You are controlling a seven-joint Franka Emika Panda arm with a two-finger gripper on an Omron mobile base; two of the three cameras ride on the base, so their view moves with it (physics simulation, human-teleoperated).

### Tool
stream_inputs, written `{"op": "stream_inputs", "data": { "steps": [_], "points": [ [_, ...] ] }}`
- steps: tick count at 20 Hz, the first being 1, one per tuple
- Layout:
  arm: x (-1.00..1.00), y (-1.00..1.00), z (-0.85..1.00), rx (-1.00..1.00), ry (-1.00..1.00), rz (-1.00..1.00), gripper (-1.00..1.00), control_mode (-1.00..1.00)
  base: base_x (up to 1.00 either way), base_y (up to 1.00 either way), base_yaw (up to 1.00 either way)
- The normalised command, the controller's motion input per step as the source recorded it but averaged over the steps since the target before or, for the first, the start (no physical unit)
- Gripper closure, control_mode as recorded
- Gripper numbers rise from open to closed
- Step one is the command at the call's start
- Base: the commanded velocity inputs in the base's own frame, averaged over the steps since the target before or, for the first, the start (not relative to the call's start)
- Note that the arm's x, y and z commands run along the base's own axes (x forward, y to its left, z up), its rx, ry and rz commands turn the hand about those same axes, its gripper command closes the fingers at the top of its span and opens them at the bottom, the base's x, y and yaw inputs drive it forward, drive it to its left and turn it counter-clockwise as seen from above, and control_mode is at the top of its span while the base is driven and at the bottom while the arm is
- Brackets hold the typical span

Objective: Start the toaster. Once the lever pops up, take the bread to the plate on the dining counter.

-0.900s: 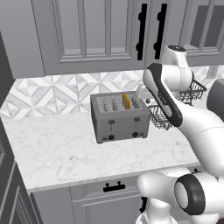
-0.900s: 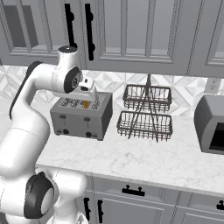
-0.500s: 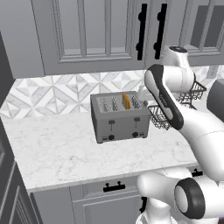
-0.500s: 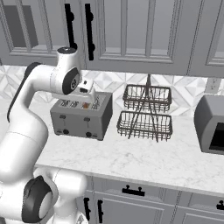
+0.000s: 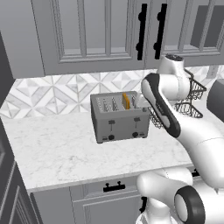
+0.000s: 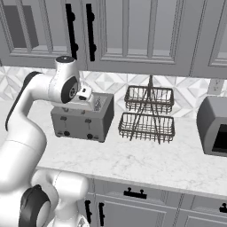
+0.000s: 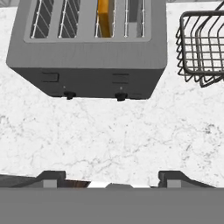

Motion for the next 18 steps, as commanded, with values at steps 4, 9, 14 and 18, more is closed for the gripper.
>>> {"op": "stream_inputs", "data": {
  "steps": [4, 9, 14, 18],
  "points": [
    [0.01, 0.03, -0.21, -0.01, 0.00, 0.00, 1.00, -1.00, 0.00, 0.00, 0.00],
    [0.08, 0.02, -0.12, 0.00, 0.00, 0.00, 1.00, -1.00, 0.00, 0.00, 0.00],
    [0.18, 0.00, -0.08, 0.00, 0.00, 0.00, 1.00, -1.00, 0.00, 0.00, 0.00],
    [0.24, 0.00, -0.13, 0.00, 0.00, 0.00, 1.00, -1.00, 0.00, 0.00, 0.00]
  ]
}}
